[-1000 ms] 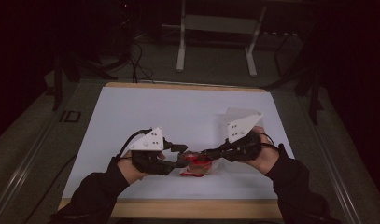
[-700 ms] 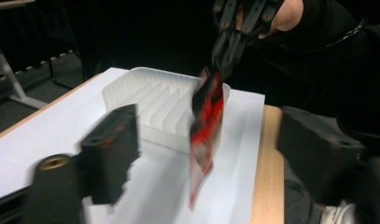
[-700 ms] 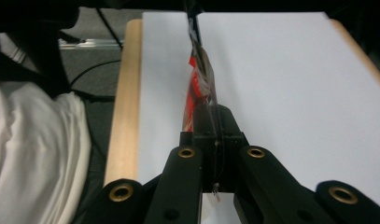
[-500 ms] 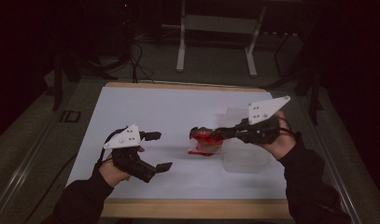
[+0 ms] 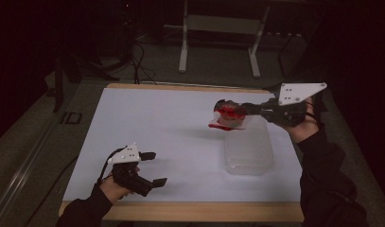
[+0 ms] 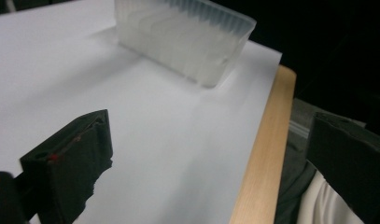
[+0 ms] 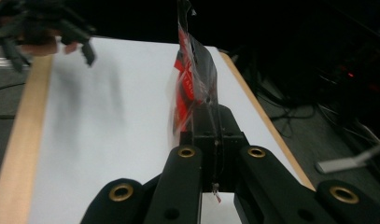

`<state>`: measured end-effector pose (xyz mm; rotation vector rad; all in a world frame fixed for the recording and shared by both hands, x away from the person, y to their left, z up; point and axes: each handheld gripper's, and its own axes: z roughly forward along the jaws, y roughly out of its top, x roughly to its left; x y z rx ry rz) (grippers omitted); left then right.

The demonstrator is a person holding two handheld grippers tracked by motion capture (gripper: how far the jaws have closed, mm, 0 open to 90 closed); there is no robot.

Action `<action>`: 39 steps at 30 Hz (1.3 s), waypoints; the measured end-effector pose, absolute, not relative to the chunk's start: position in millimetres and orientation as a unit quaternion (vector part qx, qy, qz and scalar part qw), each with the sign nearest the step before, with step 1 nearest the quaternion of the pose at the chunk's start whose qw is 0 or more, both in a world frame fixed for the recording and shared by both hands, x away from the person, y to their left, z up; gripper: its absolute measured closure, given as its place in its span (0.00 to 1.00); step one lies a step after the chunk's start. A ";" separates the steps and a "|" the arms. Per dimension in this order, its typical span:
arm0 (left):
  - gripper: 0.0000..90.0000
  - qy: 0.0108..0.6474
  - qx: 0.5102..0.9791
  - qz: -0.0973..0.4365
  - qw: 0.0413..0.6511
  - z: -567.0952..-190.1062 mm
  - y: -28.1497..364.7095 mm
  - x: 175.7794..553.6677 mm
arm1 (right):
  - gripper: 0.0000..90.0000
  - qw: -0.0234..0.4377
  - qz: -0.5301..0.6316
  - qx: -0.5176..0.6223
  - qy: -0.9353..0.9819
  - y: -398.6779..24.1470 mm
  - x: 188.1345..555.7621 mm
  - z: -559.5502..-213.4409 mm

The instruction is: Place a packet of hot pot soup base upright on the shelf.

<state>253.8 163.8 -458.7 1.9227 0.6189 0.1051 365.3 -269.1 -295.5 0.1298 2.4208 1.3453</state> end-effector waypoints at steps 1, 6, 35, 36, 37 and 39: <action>0.00 0.261 0.805 0.042 0.531 -463.1 164.5 253.7 | 1.00 0.185 0.475 0.051 0.859 -273.1 368.1 -295.3; 0.00 0.275 0.798 0.032 0.535 -474.2 168.7 255.9 | 1.00 0.188 0.467 0.073 0.861 -292.5 382.4 -300.1; 0.00 0.281 0.804 0.032 0.523 -484.9 170.9 257.8 | 1.00 0.170 0.383 0.133 0.898 -312.5 436.1 -357.6; 0.00 0.281 0.804 0.032 0.523 -484.9 170.9 257.8 | 1.00 0.166 0.382 0.132 0.899 -312.1 437.4 -358.6; 0.00 0.282 0.805 0.032 0.522 -485.0 170.7 257.8 | 1.00 0.165 0.381 0.132 0.900 -311.4 437.9 -359.7; 0.00 0.281 0.805 0.031 0.521 -485.5 170.5 258.0 | 1.00 0.164 0.376 0.129 0.903 -309.4 438.8 -362.1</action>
